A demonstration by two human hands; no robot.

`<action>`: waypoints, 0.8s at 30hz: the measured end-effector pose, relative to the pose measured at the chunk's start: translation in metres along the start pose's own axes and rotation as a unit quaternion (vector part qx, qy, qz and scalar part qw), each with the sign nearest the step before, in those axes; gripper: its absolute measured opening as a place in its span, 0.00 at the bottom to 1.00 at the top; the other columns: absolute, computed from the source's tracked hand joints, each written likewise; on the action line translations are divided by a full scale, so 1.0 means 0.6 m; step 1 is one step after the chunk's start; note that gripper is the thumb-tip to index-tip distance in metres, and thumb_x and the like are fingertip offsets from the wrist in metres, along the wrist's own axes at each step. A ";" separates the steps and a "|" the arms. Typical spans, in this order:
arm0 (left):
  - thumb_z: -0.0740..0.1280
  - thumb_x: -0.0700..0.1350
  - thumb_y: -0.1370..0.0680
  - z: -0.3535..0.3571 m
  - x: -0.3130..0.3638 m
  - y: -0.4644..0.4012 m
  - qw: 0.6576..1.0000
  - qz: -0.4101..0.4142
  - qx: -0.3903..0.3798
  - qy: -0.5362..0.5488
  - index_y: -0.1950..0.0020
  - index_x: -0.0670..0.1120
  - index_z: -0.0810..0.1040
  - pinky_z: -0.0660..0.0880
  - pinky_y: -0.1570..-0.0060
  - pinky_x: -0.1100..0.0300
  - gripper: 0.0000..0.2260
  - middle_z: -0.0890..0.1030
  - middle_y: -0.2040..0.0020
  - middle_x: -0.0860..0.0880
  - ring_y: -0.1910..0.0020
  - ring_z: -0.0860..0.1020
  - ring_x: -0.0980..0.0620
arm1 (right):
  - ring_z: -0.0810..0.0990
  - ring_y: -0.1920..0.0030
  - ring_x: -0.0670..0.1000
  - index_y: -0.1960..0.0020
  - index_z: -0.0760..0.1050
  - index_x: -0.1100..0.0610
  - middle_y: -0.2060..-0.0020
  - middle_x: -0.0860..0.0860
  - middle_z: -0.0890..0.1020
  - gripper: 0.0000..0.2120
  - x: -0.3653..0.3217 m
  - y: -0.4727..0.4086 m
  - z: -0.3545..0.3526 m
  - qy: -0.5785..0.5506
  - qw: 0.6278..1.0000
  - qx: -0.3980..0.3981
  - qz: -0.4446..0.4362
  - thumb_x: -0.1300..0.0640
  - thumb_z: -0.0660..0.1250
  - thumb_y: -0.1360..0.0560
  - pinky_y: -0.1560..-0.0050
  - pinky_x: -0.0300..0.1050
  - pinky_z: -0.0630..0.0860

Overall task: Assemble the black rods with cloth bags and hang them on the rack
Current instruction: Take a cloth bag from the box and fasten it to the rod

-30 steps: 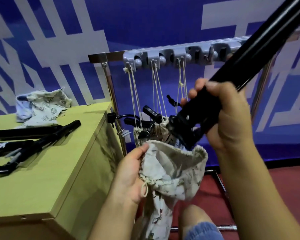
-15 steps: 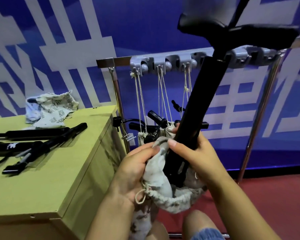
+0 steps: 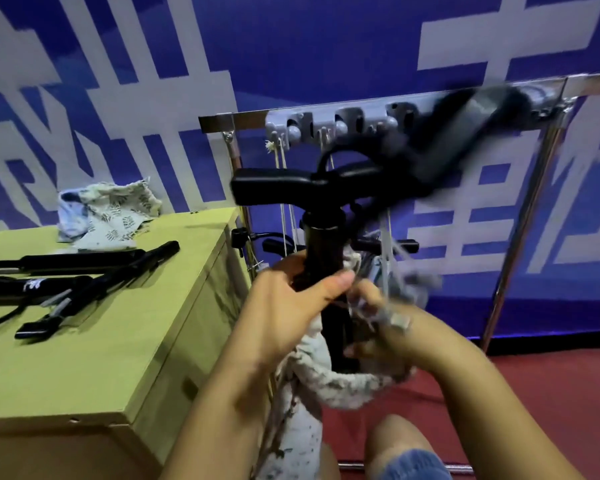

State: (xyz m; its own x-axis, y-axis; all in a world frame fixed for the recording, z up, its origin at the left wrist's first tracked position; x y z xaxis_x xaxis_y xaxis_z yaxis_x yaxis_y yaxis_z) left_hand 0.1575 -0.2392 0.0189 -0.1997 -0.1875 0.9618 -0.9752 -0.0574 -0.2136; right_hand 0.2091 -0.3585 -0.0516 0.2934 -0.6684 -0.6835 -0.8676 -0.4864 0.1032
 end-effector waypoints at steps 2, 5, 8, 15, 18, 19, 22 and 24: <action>0.76 0.52 0.35 -0.022 -0.014 -0.011 1.000 -0.008 0.015 0.001 0.60 0.48 0.82 0.76 0.66 0.68 0.10 0.84 0.66 0.57 0.66 0.81 0.59 | 0.78 0.55 0.54 0.52 0.72 0.52 0.59 0.50 0.78 0.11 0.022 0.006 -0.025 0.091 0.993 0.074 -0.005 0.60 0.68 0.33 0.58 0.45 0.73; 0.76 0.51 0.37 -0.043 -0.020 -0.014 0.999 -0.040 0.020 0.024 0.53 0.43 0.83 0.79 0.50 0.55 0.18 0.86 0.56 0.49 0.54 0.84 0.50 | 0.74 0.67 0.45 0.65 0.71 0.51 0.72 0.46 0.74 0.09 0.036 0.017 -0.032 0.000 0.992 0.124 -0.005 0.62 0.68 0.30 0.65 0.42 0.72; 0.76 0.48 0.36 -0.056 -0.024 -0.023 0.999 -0.045 0.016 -0.017 0.50 0.41 0.82 0.78 0.46 0.49 0.18 0.85 0.55 0.46 0.53 0.84 0.46 | 0.76 0.67 0.48 0.57 0.74 0.56 0.70 0.50 0.78 0.07 0.005 0.023 -0.041 -0.276 0.953 0.107 -0.061 0.60 0.72 0.30 0.64 0.45 0.73; 0.73 0.42 0.41 -0.051 -0.029 -0.021 0.998 -0.042 -0.037 -0.023 0.45 0.31 0.76 0.76 0.54 0.65 0.26 0.80 0.51 0.37 0.55 0.79 0.50 | 0.75 0.75 0.45 0.50 0.72 0.59 0.73 0.51 0.79 0.19 -0.013 0.021 -0.054 -0.492 0.861 0.103 -0.080 0.62 0.75 0.38 0.73 0.35 0.72; 0.75 0.40 0.41 -0.073 -0.032 -0.020 0.999 -0.049 -0.006 -0.018 0.52 0.36 0.79 0.77 0.51 0.51 0.20 0.83 0.53 0.36 0.55 0.81 0.43 | 0.79 0.74 0.46 0.54 0.73 0.59 0.72 0.52 0.81 0.10 -0.005 0.025 -0.060 -0.575 0.807 0.122 -0.059 0.65 0.70 0.33 0.72 0.37 0.76; 0.75 0.38 0.40 -0.076 -0.035 -0.020 0.998 -0.058 0.005 -0.005 0.54 0.35 0.80 0.76 0.51 0.49 0.16 0.82 0.53 0.35 0.56 0.81 0.41 | 0.79 0.74 0.47 0.54 0.73 0.59 0.71 0.53 0.80 0.08 -0.004 0.024 -0.061 -0.578 0.805 0.120 -0.060 0.67 0.68 0.30 0.72 0.37 0.77; 0.74 0.44 0.37 -0.074 -0.034 -0.024 0.998 -0.048 0.032 -0.013 0.53 0.39 0.81 0.76 0.46 0.45 0.16 0.83 0.51 0.35 0.52 0.82 0.40 | 0.79 0.71 0.48 0.52 0.72 0.59 0.67 0.54 0.80 0.14 -0.018 0.027 -0.058 -0.551 0.827 0.079 -0.076 0.71 0.70 0.33 0.69 0.39 0.77; 0.75 0.49 0.36 -0.075 -0.033 -0.027 0.997 -0.027 0.068 -0.024 0.52 0.41 0.82 0.78 0.46 0.52 0.17 0.85 0.56 0.45 0.53 0.83 0.49 | 0.79 0.66 0.51 0.51 0.73 0.58 0.64 0.54 0.80 0.21 -0.024 0.029 -0.048 -0.502 0.859 0.043 -0.088 0.71 0.74 0.39 0.65 0.42 0.78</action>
State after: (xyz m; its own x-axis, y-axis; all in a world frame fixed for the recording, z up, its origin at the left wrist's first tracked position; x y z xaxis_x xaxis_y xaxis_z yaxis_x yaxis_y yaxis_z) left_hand 0.1727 -0.1906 0.0109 -0.1386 -0.2266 0.9641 -0.9621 -0.1999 -0.1853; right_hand 0.2012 -0.3736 -0.0195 -0.0339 0.2556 -0.9662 -0.8842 -0.4582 -0.0902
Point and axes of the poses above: each hand's wrist, its own y-axis away from the middle knuckle, its own z-axis out of the palm, x = y × z, the point moved 6 cm from there along -y, towards the middle knuckle
